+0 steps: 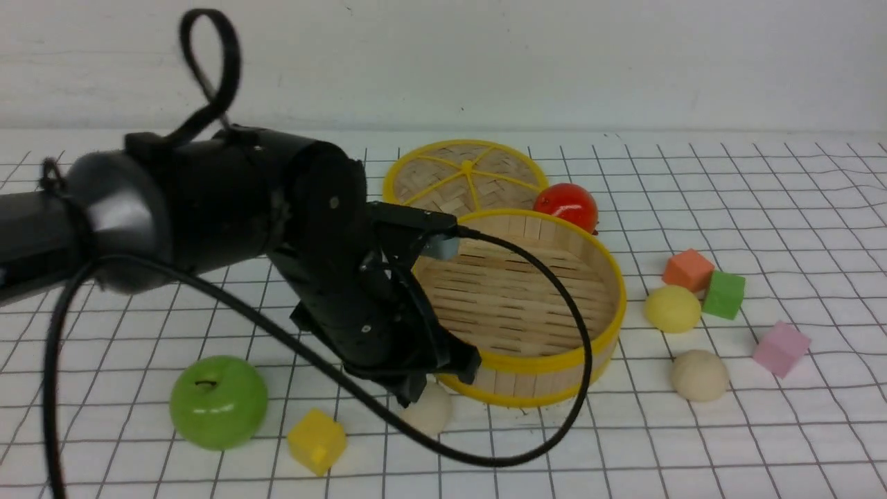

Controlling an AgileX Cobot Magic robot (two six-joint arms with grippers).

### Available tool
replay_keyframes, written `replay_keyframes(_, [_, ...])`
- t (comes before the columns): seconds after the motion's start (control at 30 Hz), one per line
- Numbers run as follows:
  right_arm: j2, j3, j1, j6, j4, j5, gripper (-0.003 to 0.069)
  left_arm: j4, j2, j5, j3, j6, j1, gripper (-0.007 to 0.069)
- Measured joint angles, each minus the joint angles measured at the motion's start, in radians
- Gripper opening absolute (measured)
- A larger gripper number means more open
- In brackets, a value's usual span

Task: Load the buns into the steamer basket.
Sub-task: Use the left arm to grab a steamed stuffed bun

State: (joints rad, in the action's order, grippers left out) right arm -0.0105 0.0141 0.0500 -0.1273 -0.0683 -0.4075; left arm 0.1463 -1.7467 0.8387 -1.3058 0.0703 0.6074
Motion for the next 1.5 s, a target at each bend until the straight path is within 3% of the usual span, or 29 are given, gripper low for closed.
replay_keyframes(0.4, [0.0, 0.0, 0.0, 0.0, 0.001, 0.0, 0.0239, -0.072, -0.153, -0.048, -0.08, -0.043, 0.0, 0.0244])
replay_keyframes(0.97, [0.0, 0.0, 0.0, 0.0, 0.001, 0.0, 0.0239, -0.103, -0.204, -0.112, -0.082, -0.043, 0.0, 0.0262])
replay_keyframes(1.1, [0.0, 0.0, 0.0, 0.0, 0.001, 0.0, 0.0239, -0.103, -0.209, -0.11, -0.082, -0.043, 0.0, 0.0223])
replay_keyframes(1.3, [0.0, 0.0, 0.0, 0.0, 0.001, 0.0, 0.0239, -0.064, -0.184, -0.074, -0.082, -0.043, 0.0, 0.0004])
replay_keyframes(1.5, [0.0, 0.0, 0.0, 0.0, 0.001, 0.0, 0.0239, -0.021, -0.077, -0.016, -0.082, -0.044, 0.0, -0.0013])
